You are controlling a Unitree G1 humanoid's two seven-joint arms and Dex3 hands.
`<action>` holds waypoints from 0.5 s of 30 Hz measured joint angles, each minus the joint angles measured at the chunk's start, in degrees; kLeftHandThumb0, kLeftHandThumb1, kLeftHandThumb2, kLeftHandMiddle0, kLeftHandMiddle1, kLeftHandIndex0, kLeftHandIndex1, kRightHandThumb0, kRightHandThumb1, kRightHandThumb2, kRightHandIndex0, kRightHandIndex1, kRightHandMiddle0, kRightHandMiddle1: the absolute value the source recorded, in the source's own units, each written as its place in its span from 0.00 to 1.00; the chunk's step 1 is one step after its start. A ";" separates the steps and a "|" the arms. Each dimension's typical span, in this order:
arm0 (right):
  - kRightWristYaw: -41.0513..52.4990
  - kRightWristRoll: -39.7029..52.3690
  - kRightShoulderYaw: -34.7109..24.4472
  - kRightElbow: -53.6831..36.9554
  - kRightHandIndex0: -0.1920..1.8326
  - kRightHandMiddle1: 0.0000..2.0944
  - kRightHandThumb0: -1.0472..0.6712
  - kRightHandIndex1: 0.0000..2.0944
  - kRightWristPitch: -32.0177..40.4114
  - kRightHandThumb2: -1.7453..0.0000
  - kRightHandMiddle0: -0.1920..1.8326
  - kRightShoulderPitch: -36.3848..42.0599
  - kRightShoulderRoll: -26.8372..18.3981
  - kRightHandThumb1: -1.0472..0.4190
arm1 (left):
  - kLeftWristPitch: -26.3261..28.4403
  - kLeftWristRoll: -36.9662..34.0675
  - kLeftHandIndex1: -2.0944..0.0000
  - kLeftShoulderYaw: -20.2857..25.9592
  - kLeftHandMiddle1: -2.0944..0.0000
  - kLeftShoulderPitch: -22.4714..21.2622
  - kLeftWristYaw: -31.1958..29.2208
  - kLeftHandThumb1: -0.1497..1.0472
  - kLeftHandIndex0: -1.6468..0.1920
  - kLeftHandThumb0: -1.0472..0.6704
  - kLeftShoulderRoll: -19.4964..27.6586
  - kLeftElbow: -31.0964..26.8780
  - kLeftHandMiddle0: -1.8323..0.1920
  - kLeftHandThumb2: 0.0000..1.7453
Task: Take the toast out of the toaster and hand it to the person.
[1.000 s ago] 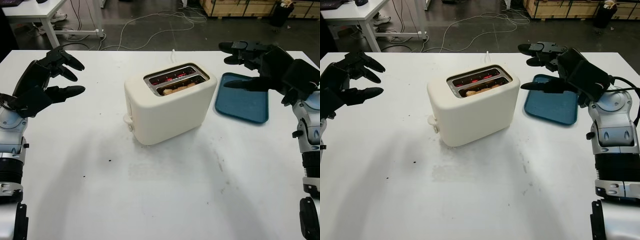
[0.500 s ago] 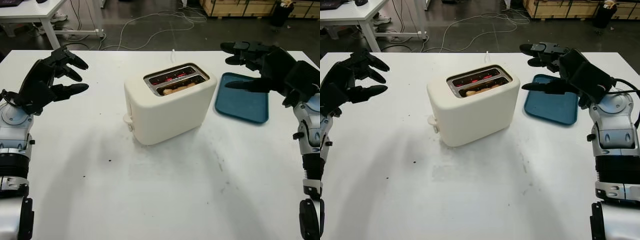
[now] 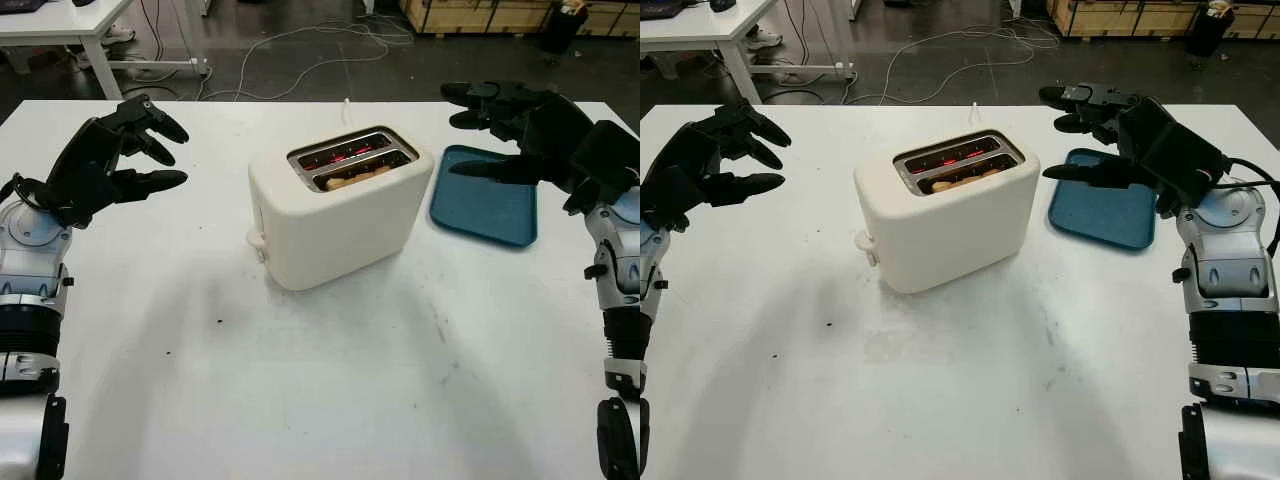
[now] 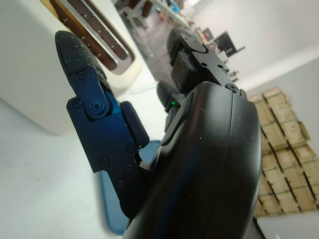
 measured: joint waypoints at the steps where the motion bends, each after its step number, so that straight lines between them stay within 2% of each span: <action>1: -0.01 0.00 0.00 0.00 0.10 0.00 0.23 0.39 0.00 1.00 0.31 0.00 0.00 0.22 | 0.06 0.00 0.32 0.00 0.28 0.01 0.00 0.89 0.77 0.00 0.00 -0.18 0.77 0.04; 15: -0.23 -0.02 0.01 -0.01 0.10 0.00 0.24 0.39 0.03 1.00 0.32 0.00 0.00 0.22 | 0.15 0.02 0.32 0.00 0.27 0.01 0.00 0.89 0.78 0.00 0.00 -0.70 0.77 0.03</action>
